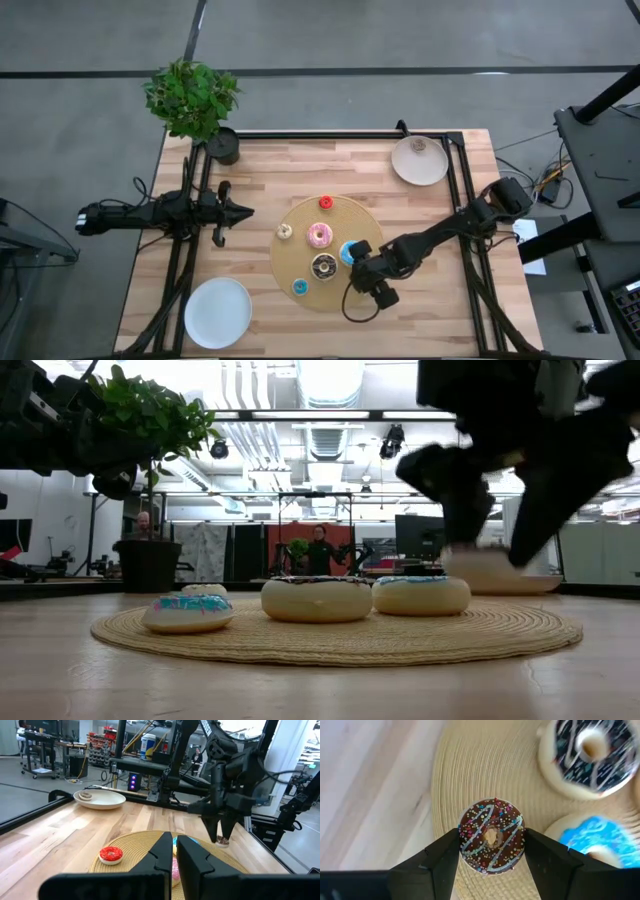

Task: Pick & Place donuts
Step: Put the small brown donut on the gray plate

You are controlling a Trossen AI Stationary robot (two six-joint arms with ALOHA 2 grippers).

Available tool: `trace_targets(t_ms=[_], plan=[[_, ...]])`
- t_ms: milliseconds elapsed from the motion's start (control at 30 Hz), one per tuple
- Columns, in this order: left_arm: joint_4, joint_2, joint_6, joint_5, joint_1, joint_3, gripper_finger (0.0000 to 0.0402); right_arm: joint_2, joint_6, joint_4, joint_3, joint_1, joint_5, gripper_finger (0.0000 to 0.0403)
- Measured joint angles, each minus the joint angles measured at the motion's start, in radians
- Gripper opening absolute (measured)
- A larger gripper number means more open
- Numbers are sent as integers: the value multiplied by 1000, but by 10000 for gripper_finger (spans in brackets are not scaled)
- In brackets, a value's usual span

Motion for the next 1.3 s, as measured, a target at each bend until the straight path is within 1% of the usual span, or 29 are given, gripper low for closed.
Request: trace_targets(t_ms=[233, 500, 833, 1167, 1300], plan=[[0, 0, 0, 0, 0, 0, 0, -59, -4, -2, 30, -40, 0, 205], [0, 0, 0, 0, 0, 0, 0, -128, -20, -66, 19, -143, 2, 205], [1, 0, 0, 0, 0, 0, 0, -204, -85, -134, -1, -323, 2, 206], [2, 0, 0, 0, 0, 0, 0, -210, -97, -136, -6, -528, 2, 206], [2, 0, 0, 0, 0, 0, 0, -209, -75, -135, -6, -614, 2, 206]])
